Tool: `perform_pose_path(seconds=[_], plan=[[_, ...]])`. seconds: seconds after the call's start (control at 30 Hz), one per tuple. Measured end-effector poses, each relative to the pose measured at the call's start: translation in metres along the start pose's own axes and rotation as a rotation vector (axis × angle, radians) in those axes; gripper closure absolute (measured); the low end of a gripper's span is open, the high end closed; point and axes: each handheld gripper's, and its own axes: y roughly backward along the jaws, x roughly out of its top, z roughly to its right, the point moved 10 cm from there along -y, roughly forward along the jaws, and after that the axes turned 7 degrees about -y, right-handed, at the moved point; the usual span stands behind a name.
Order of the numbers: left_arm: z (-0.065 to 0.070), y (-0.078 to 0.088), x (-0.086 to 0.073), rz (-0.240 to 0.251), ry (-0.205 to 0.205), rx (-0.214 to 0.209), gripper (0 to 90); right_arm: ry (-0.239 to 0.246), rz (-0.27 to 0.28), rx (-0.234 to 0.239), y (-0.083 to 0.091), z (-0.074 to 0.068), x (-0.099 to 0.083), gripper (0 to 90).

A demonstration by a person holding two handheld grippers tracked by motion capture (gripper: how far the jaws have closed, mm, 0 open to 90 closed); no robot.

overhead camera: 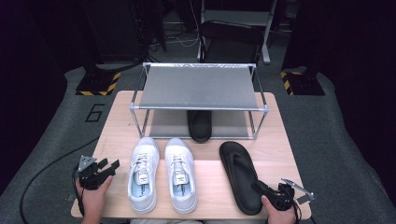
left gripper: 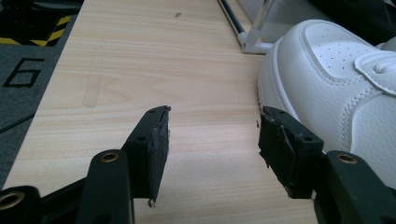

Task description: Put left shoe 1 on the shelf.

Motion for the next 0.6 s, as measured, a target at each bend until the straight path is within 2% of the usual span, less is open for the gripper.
perform_pose_path(seconds=[0.2, 0.43, 0.6], plan=[[0.000, 0.000, 0.000, 0.000, -0.001, -0.001, 42.9, 0.008, 0.020, -0.008, 0.002, -0.001, 0.002, 64.1], [0.000, 0.000, 0.001, 0.005, 0.004, 0.001, 42.9, 0.008, 0.077, 0.001, 0.004, -0.002, 0.008, 64.2], [-0.001, 0.000, 0.001, 0.014, 0.005, 0.004, 42.9, 0.009, 0.098, -0.017, 0.003, 0.000, 0.011, 64.1]])
